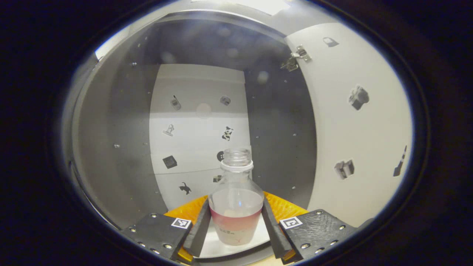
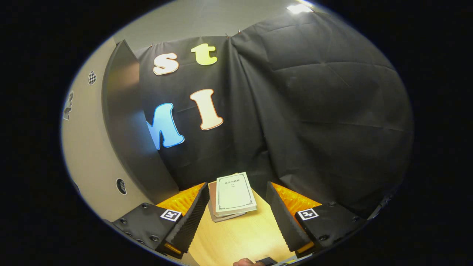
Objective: Open the cabinet door with the right hand, grasp the bottle in the cabinet with the left hand and place it on the coaster, then close the cabinet door with the right hand.
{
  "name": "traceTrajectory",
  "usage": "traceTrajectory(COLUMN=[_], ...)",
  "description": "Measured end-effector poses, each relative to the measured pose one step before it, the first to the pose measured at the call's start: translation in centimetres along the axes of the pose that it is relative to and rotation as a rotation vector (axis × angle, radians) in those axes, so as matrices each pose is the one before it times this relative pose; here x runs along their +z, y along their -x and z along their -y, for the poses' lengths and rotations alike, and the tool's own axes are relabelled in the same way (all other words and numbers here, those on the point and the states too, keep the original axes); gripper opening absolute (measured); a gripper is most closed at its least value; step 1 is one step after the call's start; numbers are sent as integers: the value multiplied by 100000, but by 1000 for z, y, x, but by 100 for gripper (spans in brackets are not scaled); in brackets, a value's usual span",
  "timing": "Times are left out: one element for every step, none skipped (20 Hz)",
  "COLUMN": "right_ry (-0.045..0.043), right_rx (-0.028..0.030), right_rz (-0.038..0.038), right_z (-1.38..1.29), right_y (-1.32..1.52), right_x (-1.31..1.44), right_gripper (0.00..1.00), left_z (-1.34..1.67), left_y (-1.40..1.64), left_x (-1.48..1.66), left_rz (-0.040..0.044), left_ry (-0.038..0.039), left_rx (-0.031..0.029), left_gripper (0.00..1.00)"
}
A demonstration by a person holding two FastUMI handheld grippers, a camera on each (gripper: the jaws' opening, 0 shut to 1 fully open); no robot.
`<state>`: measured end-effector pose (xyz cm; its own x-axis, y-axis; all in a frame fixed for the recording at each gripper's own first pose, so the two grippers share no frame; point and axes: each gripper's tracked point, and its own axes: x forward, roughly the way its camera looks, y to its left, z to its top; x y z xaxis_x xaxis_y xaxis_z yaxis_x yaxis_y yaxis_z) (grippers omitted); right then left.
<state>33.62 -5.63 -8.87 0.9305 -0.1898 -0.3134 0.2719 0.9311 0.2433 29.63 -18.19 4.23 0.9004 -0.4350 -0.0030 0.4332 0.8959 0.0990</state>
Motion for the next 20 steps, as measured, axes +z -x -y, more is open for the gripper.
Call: traceTrajectory(right_ry=[-640,-822,-634,-135,311,492,457,302,-56,-653,-1128,-1397,-1758,-2422,-2586,-1952,-469,147,-67,-14], right_rx=[279,528,484,107,-102,-488,-642,-510,-181,-23,69,92,273,764,886,495,183,-132,-32,-37], right_rz=[377,63,-162,-226,-541,-412,724,1555,1369,1154,1093,741,330,-323,-670,-78,359,792,709,526], right_z=[-83,-226,-209,-93,3,-4,54,22,-91,-73,-109,-127,-150,-254,-302,-265,-1,-25,-143,-98], right_y=[336,273,375,292,319,290,297,258,390,228,222,99,208,185,141,199,149,252,201,254], right_x=[-10,-9,-242,-113,-207,53,356,736,496,550,334,379,56,38,-137,296,188,187,163,118], right_gripper=[98,98,98,98,98,98,98,98,92,98,98,98,98,92,98,98,98,98,98,98], left_z=[-199,-258,-254,-372,-471,-429,-501,-576,-691,-853,-1013,-1070,-1015,-815,-736,-769,-740,-739,-685,-458], left_y=[1067,980,1017,1133,1107,976,985,972,1041,988,924,906,872,1002,903,860,765,624,725,649], left_x=[55,131,-78,-235,-313,-234,-539,-711,-937,-790,-916,-1484,-1402,-1458,-1435,-1355,-1262,-1149,-1211,-1091], left_rz=[294,558,-141,-713,-130,448,-45,-491,-928,-13,-12,-457,-729,-1474,-1892,-1556,-1344,-849,-690,-78], left_ry=[-78,-133,-256,-272,-179,23,314,582,631,-168,-642,-664,-143,466,731,677,372,107,68,138], left_rx=[465,869,818,1241,1363,1074,1241,1241,1731,2620,3130,2952,2393,1420,1095,1052,896,836,945,298], left_gripper=[71,71,70,70,70,70,70,70,70,70,70,70,70,70,70,70,72,74,73,73])
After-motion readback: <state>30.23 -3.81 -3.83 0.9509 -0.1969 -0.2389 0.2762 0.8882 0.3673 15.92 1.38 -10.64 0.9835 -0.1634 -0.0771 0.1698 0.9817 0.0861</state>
